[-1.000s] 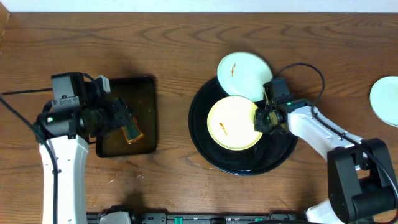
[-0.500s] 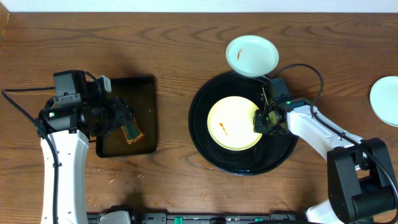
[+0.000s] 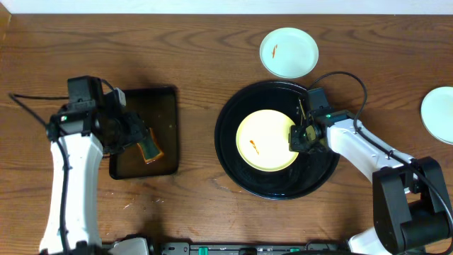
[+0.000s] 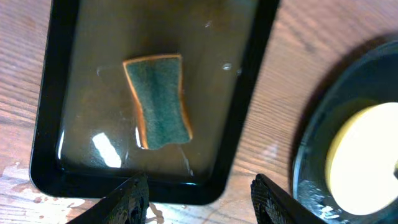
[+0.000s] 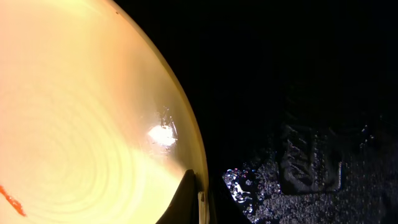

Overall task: Clean dirty plates on tray and stack at the side
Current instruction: 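Grasp the green-orange sponge in the small black tray with the left gripper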

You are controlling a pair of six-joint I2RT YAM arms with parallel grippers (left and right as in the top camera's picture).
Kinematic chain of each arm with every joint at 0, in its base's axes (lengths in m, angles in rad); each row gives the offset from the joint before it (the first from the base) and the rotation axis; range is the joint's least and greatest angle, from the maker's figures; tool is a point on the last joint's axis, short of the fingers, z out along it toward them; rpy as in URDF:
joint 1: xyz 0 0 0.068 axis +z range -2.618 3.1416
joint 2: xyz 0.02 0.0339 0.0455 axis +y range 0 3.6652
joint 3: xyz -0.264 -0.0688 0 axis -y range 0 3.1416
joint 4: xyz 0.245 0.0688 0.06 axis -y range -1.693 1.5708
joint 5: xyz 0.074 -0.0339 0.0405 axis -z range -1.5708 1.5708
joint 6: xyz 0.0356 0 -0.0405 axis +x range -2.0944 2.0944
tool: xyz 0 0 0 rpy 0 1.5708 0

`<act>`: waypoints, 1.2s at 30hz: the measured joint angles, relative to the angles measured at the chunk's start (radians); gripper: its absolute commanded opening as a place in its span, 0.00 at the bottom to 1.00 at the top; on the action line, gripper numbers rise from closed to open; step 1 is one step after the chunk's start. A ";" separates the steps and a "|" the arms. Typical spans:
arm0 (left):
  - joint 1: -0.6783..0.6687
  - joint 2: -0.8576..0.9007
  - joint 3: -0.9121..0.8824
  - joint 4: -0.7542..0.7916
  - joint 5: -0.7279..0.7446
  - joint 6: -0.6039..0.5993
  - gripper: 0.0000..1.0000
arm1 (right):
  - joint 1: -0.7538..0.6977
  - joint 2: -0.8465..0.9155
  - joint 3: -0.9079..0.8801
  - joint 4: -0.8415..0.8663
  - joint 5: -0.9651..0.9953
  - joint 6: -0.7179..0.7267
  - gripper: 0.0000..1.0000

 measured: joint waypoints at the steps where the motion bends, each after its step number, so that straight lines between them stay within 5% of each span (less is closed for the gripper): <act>1: 0.000 0.024 0.000 0.002 -0.010 -0.005 0.55 | 0.000 0.000 0.000 0.000 0.000 -0.003 0.01; 13: -0.060 0.351 -0.003 0.088 -0.135 -0.136 0.52 | 0.000 0.000 0.000 0.001 0.000 -0.008 0.01; 15: -0.063 0.400 -0.004 0.112 -0.174 -0.166 0.44 | 0.000 0.000 0.000 0.002 0.000 -0.008 0.01; 19: -0.067 0.475 -0.004 0.158 -0.202 -0.205 0.08 | 0.000 0.000 0.000 0.003 0.000 -0.008 0.01; 36: -0.074 0.332 0.007 0.167 -0.104 -0.054 0.08 | 0.000 0.000 0.000 0.006 0.002 -0.008 0.01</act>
